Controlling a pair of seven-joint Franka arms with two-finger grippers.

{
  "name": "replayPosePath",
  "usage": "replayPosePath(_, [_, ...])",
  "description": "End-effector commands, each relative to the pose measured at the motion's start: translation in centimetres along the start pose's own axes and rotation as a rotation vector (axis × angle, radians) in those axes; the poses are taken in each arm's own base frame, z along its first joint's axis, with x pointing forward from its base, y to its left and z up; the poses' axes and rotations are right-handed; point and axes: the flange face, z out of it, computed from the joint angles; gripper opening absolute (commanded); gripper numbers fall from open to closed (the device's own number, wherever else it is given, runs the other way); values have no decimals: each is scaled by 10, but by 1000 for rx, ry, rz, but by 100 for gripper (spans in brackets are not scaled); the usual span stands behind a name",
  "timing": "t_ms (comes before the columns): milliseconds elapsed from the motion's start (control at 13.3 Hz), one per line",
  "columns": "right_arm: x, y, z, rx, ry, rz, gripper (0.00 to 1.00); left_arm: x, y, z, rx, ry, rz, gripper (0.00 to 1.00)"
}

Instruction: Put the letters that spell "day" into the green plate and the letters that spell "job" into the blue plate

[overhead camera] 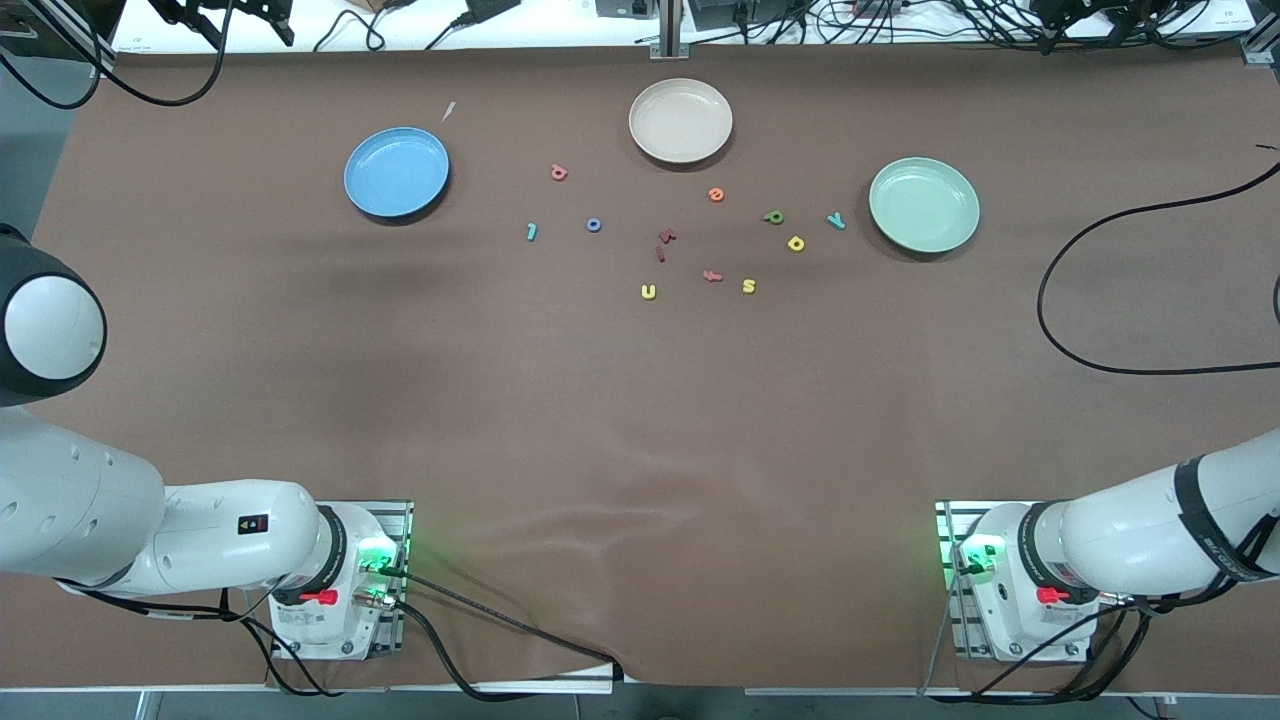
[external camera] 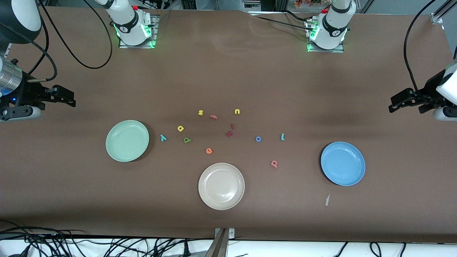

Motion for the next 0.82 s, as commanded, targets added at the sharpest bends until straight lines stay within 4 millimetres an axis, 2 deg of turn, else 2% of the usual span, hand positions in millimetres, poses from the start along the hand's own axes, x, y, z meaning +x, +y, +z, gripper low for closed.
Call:
replayPosePath(0, [0,0,-1,-6,-2,-13,100,3,3,-3,0,6,25,100])
replayPosePath(375, [0,0,-1,-6,-2,-13,100,9,-8,8,28,-7,25,100])
replayPosePath(750, [0,0,-1,-6,-2,-13,100,9,-3,14,46,-22,37,100])
